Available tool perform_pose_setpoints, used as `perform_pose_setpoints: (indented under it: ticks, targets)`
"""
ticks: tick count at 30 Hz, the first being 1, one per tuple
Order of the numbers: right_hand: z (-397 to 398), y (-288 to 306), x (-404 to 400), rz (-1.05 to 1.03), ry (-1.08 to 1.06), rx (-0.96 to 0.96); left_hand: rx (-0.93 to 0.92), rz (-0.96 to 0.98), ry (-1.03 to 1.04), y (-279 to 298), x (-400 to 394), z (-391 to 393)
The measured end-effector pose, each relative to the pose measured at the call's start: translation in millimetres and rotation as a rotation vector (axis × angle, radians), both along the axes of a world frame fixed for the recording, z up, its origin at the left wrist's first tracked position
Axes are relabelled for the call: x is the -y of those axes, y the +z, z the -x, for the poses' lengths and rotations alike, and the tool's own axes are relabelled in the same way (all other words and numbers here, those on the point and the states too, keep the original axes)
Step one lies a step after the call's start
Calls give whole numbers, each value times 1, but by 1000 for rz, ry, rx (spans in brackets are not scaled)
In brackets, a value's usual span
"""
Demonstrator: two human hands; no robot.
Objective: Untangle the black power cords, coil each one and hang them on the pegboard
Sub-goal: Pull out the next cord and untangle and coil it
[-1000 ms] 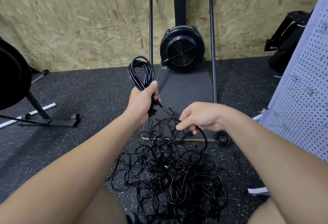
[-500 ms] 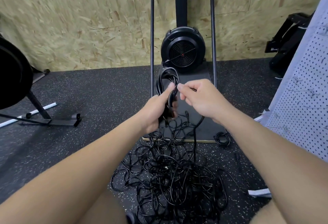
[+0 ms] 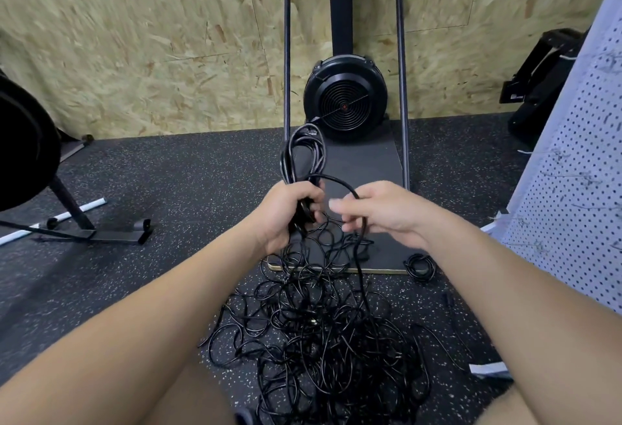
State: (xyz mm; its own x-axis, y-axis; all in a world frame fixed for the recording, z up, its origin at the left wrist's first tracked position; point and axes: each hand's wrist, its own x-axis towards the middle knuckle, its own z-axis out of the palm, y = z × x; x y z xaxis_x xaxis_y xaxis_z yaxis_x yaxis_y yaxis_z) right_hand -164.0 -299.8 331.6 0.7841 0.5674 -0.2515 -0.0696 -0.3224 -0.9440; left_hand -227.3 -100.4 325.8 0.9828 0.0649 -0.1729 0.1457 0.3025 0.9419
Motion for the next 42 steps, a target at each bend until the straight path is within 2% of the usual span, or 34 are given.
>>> perform_pose_setpoints:
  ticks: [3, 6, 9, 12, 14, 17, 19, 24, 29, 32, 34, 38, 42]
  targets:
    - [0, -8, 0, -15, -111, 38, -2, -1, 104, -4, -9, -5]
    - [-1, 1, -2, -154, -285, 179, -6, -156, 131, -4, -15, -4]
    - [2, 12, -6, -249, -300, 362, -26, -355, 6, -5, -16, 2]
    - [5, 15, -10, -136, -335, 628, -4, -370, -151, -6, -5, 9]
    - [7, 15, -15, -205, -403, 580, 50, -370, -228, -5, 12, 13]
    - [8, 16, -25, -448, -438, 290, 106, -355, -283, -5, 34, 16]
    - [7, 17, -27, -507, -447, 267, 97, -337, -262, 0, 41, 18]
    - [8, 18, -22, -463, -394, 397, 80, -384, -309, -3, 40, 20]
    - [-3, 13, -17, -36, -301, 663, 74, -419, -370, 1, 43, 28]
    - [-3, 12, -19, 49, -303, 775, 42, -343, -413, 4, 46, 31]
    - [-6, 15, -17, -18, -307, 749, 54, -224, -462, 5, 47, 30]
    - [-12, 16, -8, -219, -246, 574, 116, -237, -319, -4, 39, 20]
    - [-16, -6, -14, -316, -197, 90, 117, -220, -56, -9, 28, 8]
